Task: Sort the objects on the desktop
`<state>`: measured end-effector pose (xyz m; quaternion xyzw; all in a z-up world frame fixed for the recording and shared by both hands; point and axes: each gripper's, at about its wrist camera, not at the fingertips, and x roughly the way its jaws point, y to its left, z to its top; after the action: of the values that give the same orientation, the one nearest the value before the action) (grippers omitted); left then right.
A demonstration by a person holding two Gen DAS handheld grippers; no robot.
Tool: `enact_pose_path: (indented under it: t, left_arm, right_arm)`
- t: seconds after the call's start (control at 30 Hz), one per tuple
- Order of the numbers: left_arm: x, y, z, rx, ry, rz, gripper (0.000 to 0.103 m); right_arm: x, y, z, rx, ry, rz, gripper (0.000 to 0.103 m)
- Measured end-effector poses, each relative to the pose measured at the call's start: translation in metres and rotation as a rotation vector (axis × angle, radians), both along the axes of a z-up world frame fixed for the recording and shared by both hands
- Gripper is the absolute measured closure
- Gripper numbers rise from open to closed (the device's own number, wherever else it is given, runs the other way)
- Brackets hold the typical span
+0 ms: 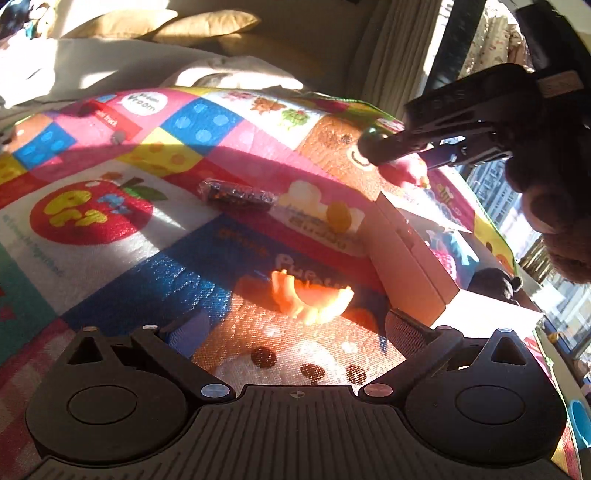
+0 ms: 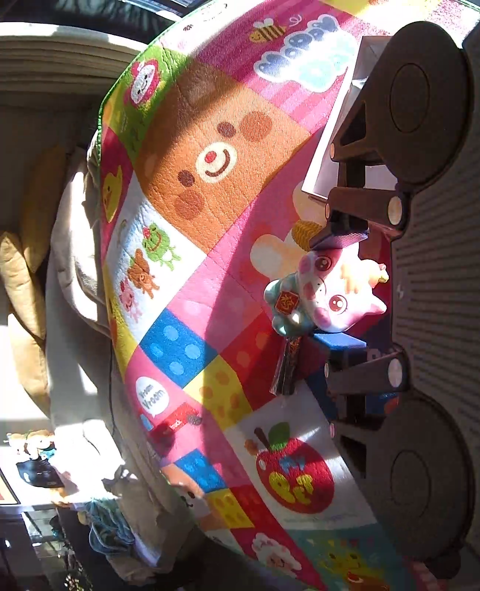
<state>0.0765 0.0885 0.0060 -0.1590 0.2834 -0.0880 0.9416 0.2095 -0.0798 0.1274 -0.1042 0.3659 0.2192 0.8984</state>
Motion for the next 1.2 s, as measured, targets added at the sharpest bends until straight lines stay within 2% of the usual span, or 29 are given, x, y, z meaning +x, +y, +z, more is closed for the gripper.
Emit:
enact_pose_path:
  t: [0.13, 0.3, 0.4, 0.53, 0.63, 0.67, 0.7, 0.8, 0.9, 1.0, 1.03, 1.13, 1.2]
  left_arm:
    - [-0.002, -0.005, 0.0, 0.026, -0.007, -0.014, 0.0]
    - [-0.001, -0.011, 0.001, 0.062, -0.004, -0.01, 0.0]
    - [-0.001, -0.02, 0.004, 0.132, -0.003, 0.009, 0.0]
    - [-0.001, -0.039, 0.008, 0.265, 0.0, 0.019, 0.0]
    - [0.002, -0.046, 0.009, 0.301, 0.007, 0.022, 0.0]
    - [0.005, -0.048, 0.009, 0.314, 0.006, 0.029, 0.0]
    - [0.008, -0.05, 0.01, 0.327, 0.005, 0.038, 0.0]
    - [0.019, -0.052, 0.011, 0.368, 0.012, 0.075, 0.0]
    - [0.028, -0.053, 0.01, 0.386, 0.024, 0.094, 0.001]
    - [0.035, -0.06, 0.008, 0.404, 0.027, 0.072, 0.01]
    - [0.036, -0.063, 0.007, 0.411, 0.027, 0.058, 0.018]
    - [0.041, -0.071, 0.003, 0.443, 0.025, 0.036, 0.021]
    - [0.044, -0.071, 0.002, 0.44, 0.026, 0.03, 0.031]
  right_arm:
    - [-0.078, -0.057, 0.014, 0.055, -0.035, -0.01, 0.056]
    - [-0.15, -0.106, -0.02, 0.001, -0.084, -0.11, 0.056]
    - [-0.176, -0.121, -0.054, -0.049, -0.093, -0.159, 0.056]
    - [-0.188, -0.136, -0.087, -0.025, -0.04, -0.192, 0.056]
    - [-0.192, -0.144, -0.101, 0.015, -0.024, -0.198, 0.054]
    - [-0.193, -0.147, -0.104, 0.034, -0.021, -0.203, 0.05]
    - [-0.194, -0.15, -0.106, 0.051, -0.021, -0.211, 0.039]
    - [-0.202, -0.157, -0.11, 0.101, -0.062, -0.251, 0.019]
    - [-0.205, -0.16, -0.116, 0.139, -0.073, -0.283, 0.009]
    - [-0.205, -0.158, -0.12, 0.134, -0.076, -0.297, 0.008]
    - [-0.205, -0.157, -0.12, 0.14, -0.083, -0.294, 0.006]
    - [-0.205, -0.157, -0.12, 0.143, -0.088, -0.287, 0.002]
    - [-0.203, -0.158, -0.121, 0.15, -0.079, -0.289, 0.001]
